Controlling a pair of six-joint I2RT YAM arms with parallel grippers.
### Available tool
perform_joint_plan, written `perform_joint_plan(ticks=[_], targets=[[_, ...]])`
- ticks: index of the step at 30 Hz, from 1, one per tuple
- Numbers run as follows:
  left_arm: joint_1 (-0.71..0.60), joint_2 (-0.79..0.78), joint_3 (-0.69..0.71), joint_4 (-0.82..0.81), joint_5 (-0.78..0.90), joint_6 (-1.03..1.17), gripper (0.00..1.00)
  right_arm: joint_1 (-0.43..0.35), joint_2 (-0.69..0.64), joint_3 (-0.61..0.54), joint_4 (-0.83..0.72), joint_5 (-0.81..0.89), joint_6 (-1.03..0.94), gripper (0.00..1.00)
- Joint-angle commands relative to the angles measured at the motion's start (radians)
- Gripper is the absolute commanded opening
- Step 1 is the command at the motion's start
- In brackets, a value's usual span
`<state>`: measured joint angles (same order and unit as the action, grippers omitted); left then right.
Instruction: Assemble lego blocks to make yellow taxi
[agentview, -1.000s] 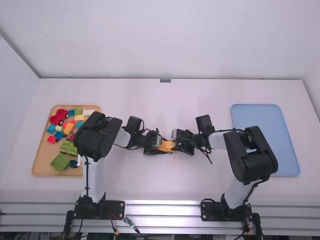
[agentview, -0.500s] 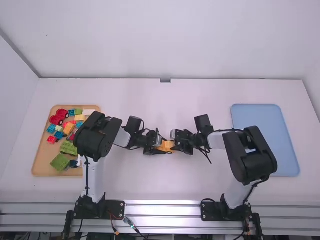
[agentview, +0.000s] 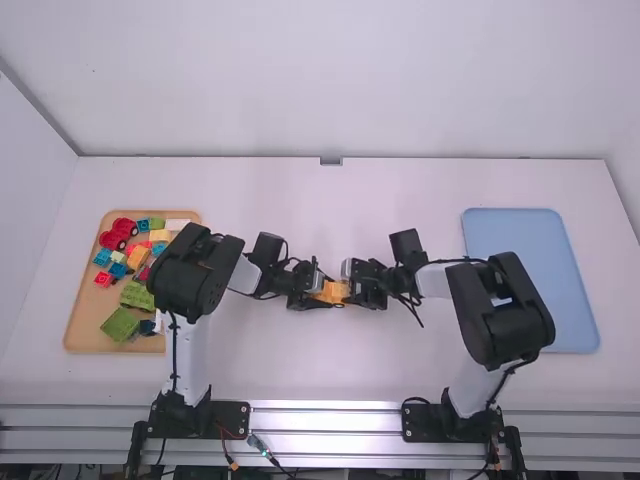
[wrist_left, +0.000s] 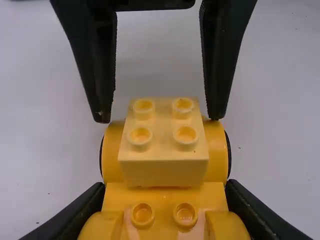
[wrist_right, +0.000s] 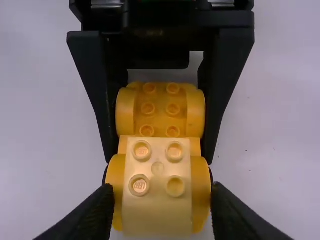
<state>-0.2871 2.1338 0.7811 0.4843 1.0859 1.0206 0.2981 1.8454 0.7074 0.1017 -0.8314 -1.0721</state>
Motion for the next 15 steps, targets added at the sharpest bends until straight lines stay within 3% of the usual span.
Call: perform_joint_plan(ticks=[1,15], targets=[[-0.007,0.011,0.013,-0.004,-0.006,0.016,0.54,0.005,0.014,0.011,-0.003,0.017,0.001,0.56],[-0.002,0.011,0.013,-0.005,-0.006,0.016,0.54,0.003,-0.01,0.014,0.03,-0.175,-0.032,0.57]])
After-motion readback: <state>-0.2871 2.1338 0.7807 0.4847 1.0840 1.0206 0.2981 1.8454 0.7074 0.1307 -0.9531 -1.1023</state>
